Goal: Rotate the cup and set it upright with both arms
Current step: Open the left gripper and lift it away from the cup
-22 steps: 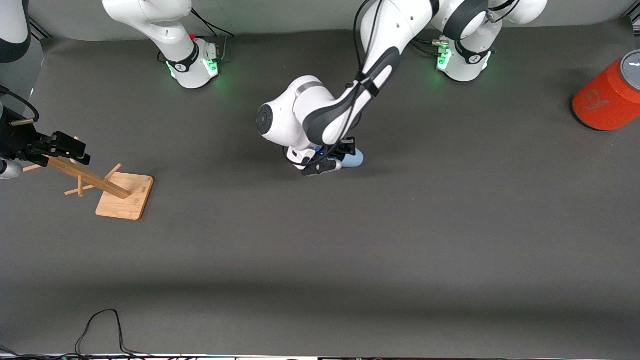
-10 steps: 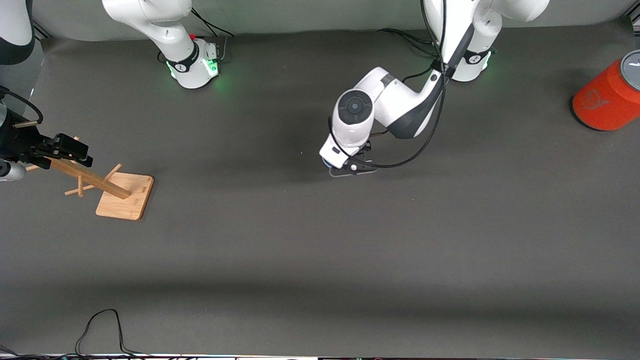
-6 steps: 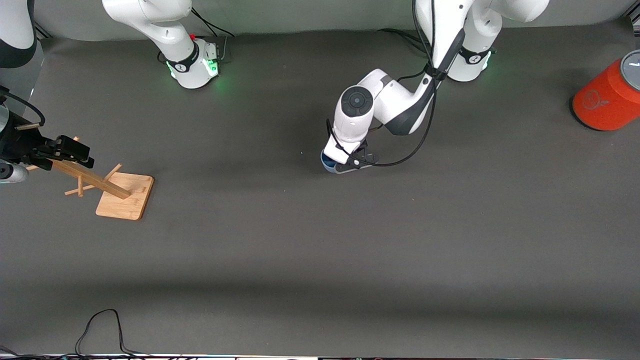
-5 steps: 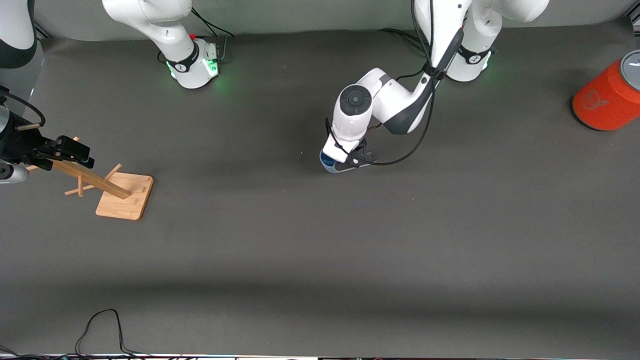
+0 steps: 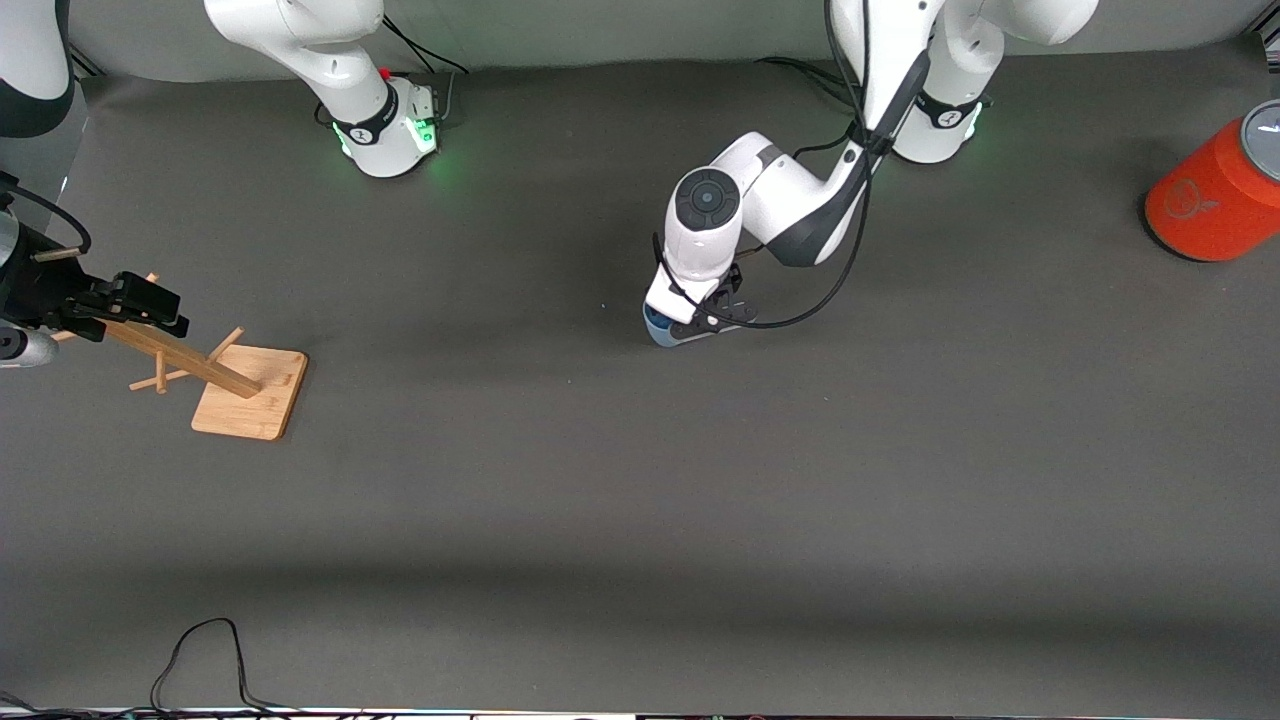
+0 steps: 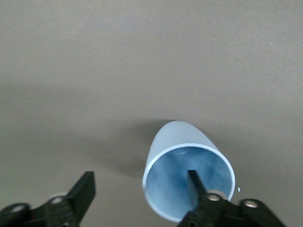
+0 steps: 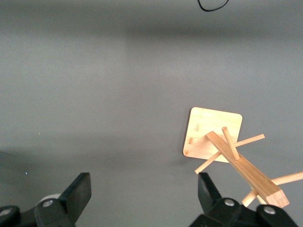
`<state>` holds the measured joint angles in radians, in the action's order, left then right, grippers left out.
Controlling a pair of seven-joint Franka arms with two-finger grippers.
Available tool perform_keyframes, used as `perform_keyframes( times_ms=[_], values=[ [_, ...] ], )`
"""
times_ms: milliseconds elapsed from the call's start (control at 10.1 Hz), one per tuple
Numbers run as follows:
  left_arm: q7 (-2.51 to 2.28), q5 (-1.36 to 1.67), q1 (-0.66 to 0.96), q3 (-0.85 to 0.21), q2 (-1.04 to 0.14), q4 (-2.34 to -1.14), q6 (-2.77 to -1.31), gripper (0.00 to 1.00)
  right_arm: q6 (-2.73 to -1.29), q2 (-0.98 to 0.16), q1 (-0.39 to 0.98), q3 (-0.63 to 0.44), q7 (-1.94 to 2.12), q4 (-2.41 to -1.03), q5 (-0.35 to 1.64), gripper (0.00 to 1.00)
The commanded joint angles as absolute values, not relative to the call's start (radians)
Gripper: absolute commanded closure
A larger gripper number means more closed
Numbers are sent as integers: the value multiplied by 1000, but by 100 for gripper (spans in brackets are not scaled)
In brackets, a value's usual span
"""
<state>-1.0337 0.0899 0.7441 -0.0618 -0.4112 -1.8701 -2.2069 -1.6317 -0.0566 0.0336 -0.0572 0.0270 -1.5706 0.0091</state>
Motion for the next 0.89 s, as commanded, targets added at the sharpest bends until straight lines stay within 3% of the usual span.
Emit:
perform_keyframes(
  times_ms=[0,198,494,791],
  values=[
    [-1034,72,739,4,-359,-1755,-2058,0,-1647,-55,40,-60,46,-1572,-5,0],
    [-895,61,678,73,-354,-1602,-1908,0,-1647,-55,40,-60,46,-1572,-5,0],
    [-625,43,484,87,-328,-1415,-1638,0,-1649,-55,40,-60,46,-1574,-5,0],
    [-319,6,300,86,-223,-1411,-1519,0,-1647,-54,40,-60,46,-1574,-6,0]
  ],
)
